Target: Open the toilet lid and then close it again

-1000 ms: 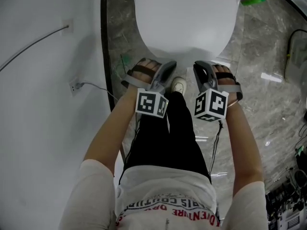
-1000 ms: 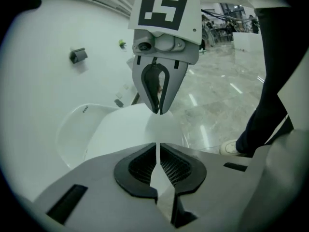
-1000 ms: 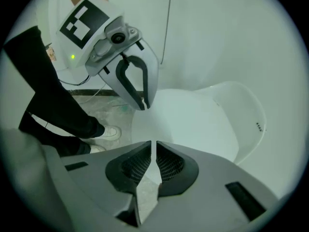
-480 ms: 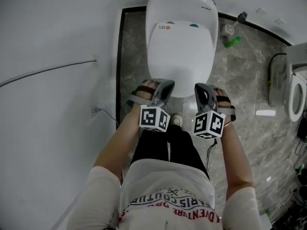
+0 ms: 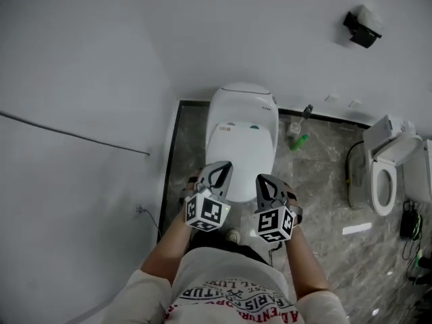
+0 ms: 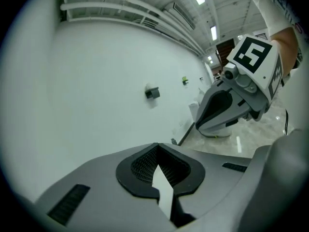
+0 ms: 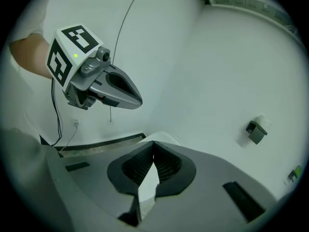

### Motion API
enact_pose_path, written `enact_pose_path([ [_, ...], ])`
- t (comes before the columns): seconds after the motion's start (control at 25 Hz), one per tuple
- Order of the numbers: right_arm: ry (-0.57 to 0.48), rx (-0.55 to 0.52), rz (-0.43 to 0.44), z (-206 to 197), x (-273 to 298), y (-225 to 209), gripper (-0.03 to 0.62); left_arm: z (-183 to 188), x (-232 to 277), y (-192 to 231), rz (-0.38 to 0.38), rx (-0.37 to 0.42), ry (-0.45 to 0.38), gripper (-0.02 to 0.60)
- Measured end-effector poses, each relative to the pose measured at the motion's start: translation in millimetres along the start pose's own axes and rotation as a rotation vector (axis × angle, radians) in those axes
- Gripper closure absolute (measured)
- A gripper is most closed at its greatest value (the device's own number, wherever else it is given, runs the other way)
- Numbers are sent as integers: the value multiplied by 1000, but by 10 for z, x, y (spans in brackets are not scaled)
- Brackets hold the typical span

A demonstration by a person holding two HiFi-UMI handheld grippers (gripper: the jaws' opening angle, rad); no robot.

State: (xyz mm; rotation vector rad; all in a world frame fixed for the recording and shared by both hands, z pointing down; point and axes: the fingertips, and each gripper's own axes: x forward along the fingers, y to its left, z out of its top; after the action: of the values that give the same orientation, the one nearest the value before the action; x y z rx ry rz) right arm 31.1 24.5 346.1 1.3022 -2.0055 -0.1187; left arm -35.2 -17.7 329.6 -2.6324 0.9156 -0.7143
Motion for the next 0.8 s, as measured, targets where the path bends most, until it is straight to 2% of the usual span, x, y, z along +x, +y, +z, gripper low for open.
enact_pose_path([
  [0.32, -91, 135, -88, 872, -619, -474, 579, 944, -629, 516, 18, -124, -125, 575],
  [0.48, -136, 197, -110, 1130, -863, -619, 579, 1342, -871, 750, 41, -183, -208, 574],
  [0.6, -153, 213, -105, 1322, -979, -661, 579, 1519, -1059, 934, 61, -283, -226, 574],
  [0.72, -183, 293, -97, 1477, -1047, -731, 579, 1665, -1155, 1062, 49, -396, -236, 574],
  [0.8, -195, 353, -98, 1500, -1050, -761, 579, 1699, -1178, 1117, 47, -439, -249, 574],
])
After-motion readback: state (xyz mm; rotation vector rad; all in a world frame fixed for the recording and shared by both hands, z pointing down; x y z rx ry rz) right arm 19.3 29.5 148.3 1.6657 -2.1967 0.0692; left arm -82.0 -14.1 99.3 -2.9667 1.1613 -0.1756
